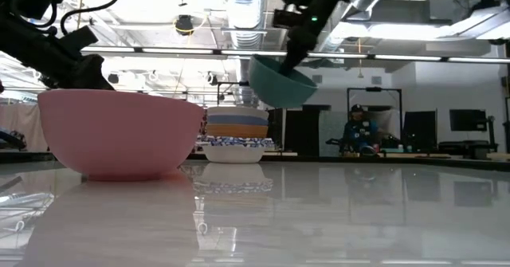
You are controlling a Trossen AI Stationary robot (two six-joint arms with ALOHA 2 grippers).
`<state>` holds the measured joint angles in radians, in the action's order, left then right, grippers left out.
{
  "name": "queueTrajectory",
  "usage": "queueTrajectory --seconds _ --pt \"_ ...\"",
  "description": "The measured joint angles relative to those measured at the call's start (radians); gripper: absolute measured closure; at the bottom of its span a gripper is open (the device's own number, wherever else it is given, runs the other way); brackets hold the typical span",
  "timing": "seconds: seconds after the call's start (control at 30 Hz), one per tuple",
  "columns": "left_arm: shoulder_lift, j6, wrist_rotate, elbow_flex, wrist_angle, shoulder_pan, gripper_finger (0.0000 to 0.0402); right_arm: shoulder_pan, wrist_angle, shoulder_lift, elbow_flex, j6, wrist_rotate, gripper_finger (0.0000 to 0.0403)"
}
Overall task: Nest bowls inside each other
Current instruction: Stack the green bowl onto the stack of bowls
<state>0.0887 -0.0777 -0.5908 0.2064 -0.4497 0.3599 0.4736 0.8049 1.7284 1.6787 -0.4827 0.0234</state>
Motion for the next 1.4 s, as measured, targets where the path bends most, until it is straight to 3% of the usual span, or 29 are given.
queueTrajectory --seconds 0.2,0.53,0.73,1.1,1.4 --pt "0.004 -0.013 0.01 0.0 -0.022 0.0 0.0212 0.043 0.084 0.181 0.296 -0.061 -0.084 0.0392" --pt "0.003 -0.015 0.011 0.0 -0.027 0.0 0.0212 0.092 0.267 0.442 0.679 -0.133 -0.102 0.0392" --pt "0.003 -0.017 0.011 0.0 -0.027 0.0 0.0212 0.124 0.188 0.462 0.662 -0.173 -0.129 0.0392" --pt "0.003 -0.017 0.012 0.0 -0.027 0.0 0.0212 0.187 0.092 0.462 0.662 -0.116 -0.316 0.0392" --pt "0.003 -0.017 0.012 0.0 -0.027 0.0 0.0212 0.224 0.018 0.469 0.653 0.339 -0.354 0.0392"
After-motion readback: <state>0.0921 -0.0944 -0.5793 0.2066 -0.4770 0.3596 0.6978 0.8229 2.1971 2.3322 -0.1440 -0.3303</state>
